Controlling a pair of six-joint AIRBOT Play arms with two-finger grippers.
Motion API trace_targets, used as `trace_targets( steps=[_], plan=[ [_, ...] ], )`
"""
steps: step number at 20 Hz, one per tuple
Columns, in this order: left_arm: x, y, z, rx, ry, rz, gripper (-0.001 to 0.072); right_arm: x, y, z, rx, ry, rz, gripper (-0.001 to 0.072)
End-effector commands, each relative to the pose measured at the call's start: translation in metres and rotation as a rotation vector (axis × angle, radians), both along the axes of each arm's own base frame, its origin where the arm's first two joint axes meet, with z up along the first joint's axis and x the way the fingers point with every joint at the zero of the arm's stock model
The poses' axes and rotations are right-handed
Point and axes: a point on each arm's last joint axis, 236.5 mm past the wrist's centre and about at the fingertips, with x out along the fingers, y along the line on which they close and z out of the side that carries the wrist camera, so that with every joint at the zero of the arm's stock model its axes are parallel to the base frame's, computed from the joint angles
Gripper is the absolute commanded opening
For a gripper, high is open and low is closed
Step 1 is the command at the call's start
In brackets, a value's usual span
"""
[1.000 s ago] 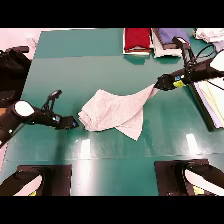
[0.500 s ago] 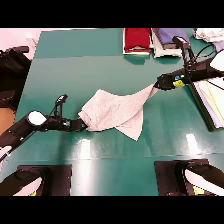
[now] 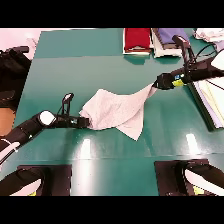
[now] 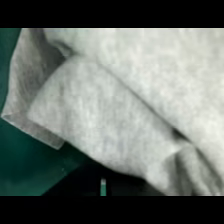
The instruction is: Fold the shirts.
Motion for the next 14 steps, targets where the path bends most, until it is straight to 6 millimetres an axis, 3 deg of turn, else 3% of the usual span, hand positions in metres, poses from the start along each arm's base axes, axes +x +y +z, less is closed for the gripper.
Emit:
trace_targets(
  steps=[1, 3, 5, 7, 10, 12, 14],
  plan=[
    [0.026, 0.01, 0.032, 0.035, -0.061, -0.037, 0.0025, 0.005, -0.004, 0.022, -0.019, -0.05, 0.005, 0.0011],
    [0.058, 0.037, 0.082, 0.08, -0.166, -0.02, 0.0024, 0.011, -0.015, 0.055, -0.071, -0.129, 0.004, 0.0012],
    [0.092, 0.079, 0.163, 0.147, -0.372, 0.055, 0.0024, 0.015, -0.025, 0.094, -0.115, -0.22, -0.003, 0.0012],
    [0.104, 0.12, 0.261, 0.218, -0.61, 0.142, 0.0025, 0.014, -0.033, 0.138, -0.139, -0.32, -0.015, 0.0011],
    [0.076, 0.157, 0.406, 0.275, -0.946, 0.251, 0.0025, 0.005, -0.037, 0.203, -0.14, -0.474, -0.03, 0.0012],
    [0.035, 0.162, 0.486, 0.261, -1.136, 0.29, 0.0025, -0.007, -0.039, 0.247, -0.126, -0.585, -0.04, 0.0012],
    [-0.011, 0.164, 0.549, 0.233, -1.294, 0.319, 0.0025, -0.025, -0.044, 0.288, -0.117, -0.702, -0.062, 0.0012]
  ],
)
